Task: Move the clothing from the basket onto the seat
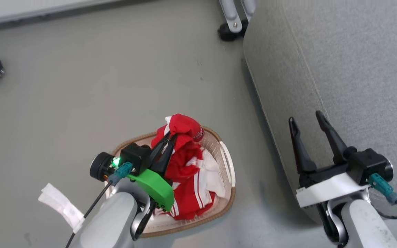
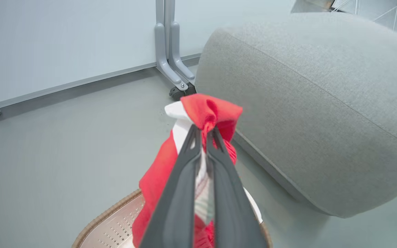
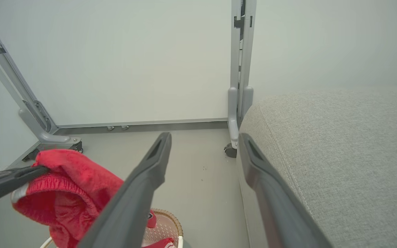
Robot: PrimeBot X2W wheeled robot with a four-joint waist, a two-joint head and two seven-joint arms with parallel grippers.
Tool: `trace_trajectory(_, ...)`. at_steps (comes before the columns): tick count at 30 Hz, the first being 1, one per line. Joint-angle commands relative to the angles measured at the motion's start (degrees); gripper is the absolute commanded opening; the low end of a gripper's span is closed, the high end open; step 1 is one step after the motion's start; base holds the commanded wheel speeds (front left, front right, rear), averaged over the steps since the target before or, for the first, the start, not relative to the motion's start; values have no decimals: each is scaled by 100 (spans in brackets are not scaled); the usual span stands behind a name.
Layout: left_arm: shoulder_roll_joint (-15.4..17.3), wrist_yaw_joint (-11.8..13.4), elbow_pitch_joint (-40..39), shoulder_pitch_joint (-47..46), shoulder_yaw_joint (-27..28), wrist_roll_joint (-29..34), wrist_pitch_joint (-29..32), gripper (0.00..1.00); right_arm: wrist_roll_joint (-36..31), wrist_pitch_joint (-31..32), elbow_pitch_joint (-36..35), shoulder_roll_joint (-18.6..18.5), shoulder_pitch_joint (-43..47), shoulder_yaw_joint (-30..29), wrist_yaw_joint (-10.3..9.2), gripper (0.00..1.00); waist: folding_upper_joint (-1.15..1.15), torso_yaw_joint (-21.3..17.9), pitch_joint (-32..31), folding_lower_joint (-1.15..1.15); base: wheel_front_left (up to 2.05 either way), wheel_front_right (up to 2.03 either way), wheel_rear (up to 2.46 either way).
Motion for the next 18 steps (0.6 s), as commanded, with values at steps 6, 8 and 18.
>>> trace_trajectory(6, -4, -86, -1013, 693, 468, 175, -20, 0, 61, -17, 74, -59, 407, 173, 0, 100, 0, 403, -1145, 1, 0, 0, 0)
trace_trajectory(8, -7, -98, -1263, 867, 575, 204, -21, 0, 76, -17, 97, -84, 505, 246, 0, 100, 0, 417, -1295, 1, 0, 0, 0)
trace_trajectory(18, 51, -136, -2347, 1288, 694, 447, -22, 0, 171, -17, 27, -212, 784, 638, 0, 100, 0, 404, -1733, 1, 0, 0, 0)
